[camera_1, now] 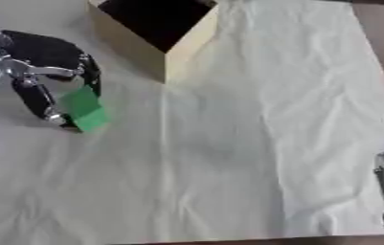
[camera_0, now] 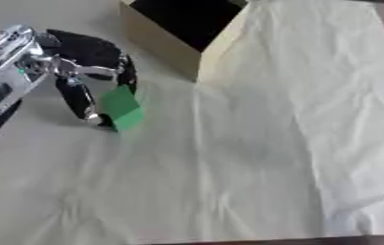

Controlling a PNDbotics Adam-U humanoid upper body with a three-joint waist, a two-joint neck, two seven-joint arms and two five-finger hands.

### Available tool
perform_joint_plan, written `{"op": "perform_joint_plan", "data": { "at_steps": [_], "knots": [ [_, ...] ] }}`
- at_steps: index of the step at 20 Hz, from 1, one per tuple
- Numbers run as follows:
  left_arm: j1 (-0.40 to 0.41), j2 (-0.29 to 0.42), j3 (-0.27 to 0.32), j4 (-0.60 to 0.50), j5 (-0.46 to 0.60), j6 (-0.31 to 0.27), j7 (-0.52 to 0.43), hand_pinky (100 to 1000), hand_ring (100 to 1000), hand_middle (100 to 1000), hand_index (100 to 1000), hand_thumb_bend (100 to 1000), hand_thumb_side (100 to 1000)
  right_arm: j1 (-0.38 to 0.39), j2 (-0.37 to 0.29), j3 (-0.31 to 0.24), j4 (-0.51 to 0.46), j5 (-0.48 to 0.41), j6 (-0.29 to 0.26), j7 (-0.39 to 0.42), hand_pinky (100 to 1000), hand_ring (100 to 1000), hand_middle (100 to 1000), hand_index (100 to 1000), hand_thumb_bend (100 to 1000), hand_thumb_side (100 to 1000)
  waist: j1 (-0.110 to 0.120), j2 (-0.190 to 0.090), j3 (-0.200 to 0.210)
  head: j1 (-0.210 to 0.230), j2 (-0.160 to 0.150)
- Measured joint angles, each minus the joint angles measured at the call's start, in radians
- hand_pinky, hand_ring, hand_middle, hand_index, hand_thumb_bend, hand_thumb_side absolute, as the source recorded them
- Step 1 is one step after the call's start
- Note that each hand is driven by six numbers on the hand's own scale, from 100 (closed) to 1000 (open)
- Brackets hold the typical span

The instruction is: Pick up objects on the table and place them in the box.

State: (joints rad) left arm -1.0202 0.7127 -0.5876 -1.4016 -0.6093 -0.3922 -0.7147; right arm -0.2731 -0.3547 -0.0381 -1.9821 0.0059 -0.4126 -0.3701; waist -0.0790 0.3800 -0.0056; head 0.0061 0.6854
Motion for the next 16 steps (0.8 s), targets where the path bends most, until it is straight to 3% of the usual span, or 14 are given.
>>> {"op": "perform_joint_plan", "data": {
  "at_steps": [9, 16],
  "knots": [
    [-0.013, 0.0, 0.016, -0.037, 0.014, 0.014, -0.014, 477, 601, 468, 533, 103, 100, 0.0, 0.0, -0.001, 0.0, -0.003, 0.003, -0.003, 799, 718, 595, 823, 100, 875, 0.0, -0.001, 0.001, -0.001, 0.0],
    [-0.055, 0.0, 0.054, -0.099, 0.056, 0.055, -0.026, 449, 586, 458, 521, 100, 100, 0.001, 0.0, -0.005, 0.0, -0.003, 0.005, -0.005, 799, 719, 597, 823, 100, 872, 0.003, -0.011, 0.01, -0.006, 0.0]
  ]
}}
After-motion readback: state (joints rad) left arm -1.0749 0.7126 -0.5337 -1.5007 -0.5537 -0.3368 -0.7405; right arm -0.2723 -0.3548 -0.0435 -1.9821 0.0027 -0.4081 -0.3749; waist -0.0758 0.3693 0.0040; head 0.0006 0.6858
